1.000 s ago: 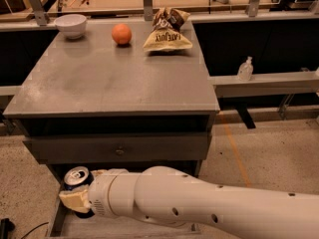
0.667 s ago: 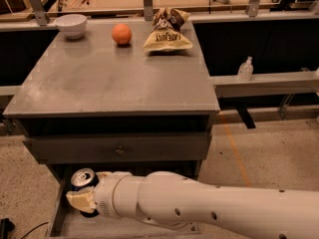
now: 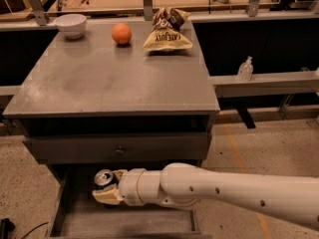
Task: Place pepsi can into middle drawer
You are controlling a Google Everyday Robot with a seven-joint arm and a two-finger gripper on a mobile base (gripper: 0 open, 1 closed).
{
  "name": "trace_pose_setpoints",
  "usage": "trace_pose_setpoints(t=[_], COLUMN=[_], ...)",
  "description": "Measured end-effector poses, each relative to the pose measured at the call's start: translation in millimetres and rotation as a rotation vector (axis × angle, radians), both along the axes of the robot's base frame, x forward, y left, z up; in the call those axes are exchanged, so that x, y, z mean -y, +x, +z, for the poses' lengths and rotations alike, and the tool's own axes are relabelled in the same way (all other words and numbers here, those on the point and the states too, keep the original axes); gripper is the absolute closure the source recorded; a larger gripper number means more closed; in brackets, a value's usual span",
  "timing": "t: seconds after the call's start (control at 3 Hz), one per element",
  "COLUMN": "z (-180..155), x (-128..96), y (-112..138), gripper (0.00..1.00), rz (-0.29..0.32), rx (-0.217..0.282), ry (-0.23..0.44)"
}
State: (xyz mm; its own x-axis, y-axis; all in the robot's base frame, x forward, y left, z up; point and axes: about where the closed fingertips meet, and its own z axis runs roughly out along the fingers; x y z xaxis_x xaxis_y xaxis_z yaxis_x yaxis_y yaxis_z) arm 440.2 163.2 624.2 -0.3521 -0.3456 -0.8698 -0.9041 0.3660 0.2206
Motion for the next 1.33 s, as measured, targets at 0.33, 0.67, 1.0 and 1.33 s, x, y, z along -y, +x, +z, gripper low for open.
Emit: trace_pose_setpoints(t=[0.33, 0.67, 1.0, 1.33], z=[-45, -82, -122, -147], x=[5, 4, 6, 7], y=[5, 0, 10, 28], gripper=[1.00, 1.00, 0.82, 0.58], rz=[0.112, 0.181, 0.135, 0.060], rx=[0.002, 0.029, 0.079, 0.123], ry=[-0.024, -0.085, -0.152, -0.147])
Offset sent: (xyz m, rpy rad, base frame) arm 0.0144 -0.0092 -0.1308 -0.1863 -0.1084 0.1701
